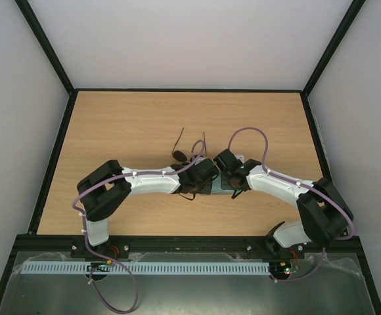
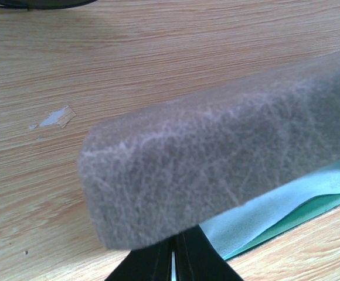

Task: Organize the sunglasses
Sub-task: Place the glasses cleaning cloth in the sunglasses case.

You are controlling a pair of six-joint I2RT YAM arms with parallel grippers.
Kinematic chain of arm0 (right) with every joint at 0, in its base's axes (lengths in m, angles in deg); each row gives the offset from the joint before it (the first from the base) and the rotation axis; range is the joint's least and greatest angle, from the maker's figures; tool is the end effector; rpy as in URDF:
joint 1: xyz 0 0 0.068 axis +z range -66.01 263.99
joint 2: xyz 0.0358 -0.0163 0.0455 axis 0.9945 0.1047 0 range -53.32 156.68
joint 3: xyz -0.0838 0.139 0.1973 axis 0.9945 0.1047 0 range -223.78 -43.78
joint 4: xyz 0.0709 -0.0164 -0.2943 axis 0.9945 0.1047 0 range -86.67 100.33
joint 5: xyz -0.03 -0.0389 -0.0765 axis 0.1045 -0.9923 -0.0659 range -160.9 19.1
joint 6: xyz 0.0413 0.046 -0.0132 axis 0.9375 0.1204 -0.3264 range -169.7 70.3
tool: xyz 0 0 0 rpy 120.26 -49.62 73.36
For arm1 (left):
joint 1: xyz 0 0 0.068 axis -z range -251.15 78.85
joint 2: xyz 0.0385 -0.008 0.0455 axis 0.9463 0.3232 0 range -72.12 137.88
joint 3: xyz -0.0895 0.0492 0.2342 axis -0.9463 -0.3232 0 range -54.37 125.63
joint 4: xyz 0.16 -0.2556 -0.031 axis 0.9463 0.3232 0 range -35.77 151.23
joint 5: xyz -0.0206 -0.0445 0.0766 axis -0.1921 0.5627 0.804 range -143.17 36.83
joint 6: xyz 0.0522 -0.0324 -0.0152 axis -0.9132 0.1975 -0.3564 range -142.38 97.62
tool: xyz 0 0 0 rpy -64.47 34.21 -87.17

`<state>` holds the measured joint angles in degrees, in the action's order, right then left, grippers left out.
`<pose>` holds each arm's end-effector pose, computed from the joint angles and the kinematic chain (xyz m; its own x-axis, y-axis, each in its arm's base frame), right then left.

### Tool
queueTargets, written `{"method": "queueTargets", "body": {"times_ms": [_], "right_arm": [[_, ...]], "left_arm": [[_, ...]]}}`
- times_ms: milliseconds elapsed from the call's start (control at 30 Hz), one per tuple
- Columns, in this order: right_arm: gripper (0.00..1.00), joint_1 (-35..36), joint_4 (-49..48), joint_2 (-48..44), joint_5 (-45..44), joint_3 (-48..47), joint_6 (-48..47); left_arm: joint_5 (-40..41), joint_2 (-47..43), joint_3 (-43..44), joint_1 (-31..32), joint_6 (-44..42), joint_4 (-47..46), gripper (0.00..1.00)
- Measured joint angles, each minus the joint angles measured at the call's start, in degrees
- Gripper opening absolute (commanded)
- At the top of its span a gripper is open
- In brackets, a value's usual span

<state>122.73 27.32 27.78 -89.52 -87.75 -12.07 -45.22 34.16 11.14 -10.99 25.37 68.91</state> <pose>0.2488 0.1797 0.1248 -0.8296 0.0762 -0.5531 0.0426 0.9964 0.0734 0.2131 -0.3579 0.1057 -0.8826 0.0650 -0.4656 0.2478 0.9059 -0.3433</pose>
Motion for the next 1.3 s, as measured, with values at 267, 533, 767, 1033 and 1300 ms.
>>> {"method": "queueTargets", "body": {"times_ms": [267,533,767,1033,1300], "right_arm": [[0.01,0.00,-0.35,0.02,-0.52,0.81,0.35],[0.01,0.00,-0.39,0.02,-1.22,1.25,0.57],[0.21,0.00,-0.42,0.02,-1.36,1.29,0.85],[0.36,0.00,-0.57,-0.48,-1.53,1.29,1.27],[0.37,0.00,-1.29,-7.61,0.74,1.88,1.33]], "left_arm": [[0.00,0.68,0.00,0.20,0.39,-0.17,0.07],[0.15,0.68,-0.04,0.31,0.72,-0.11,0.15],[0.61,0.68,-0.37,0.37,0.94,0.13,0.19],[1.11,0.55,-0.37,0.68,0.94,0.35,0.19],[1.66,-2.43,-0.72,0.68,1.22,1.84,0.42]]}}
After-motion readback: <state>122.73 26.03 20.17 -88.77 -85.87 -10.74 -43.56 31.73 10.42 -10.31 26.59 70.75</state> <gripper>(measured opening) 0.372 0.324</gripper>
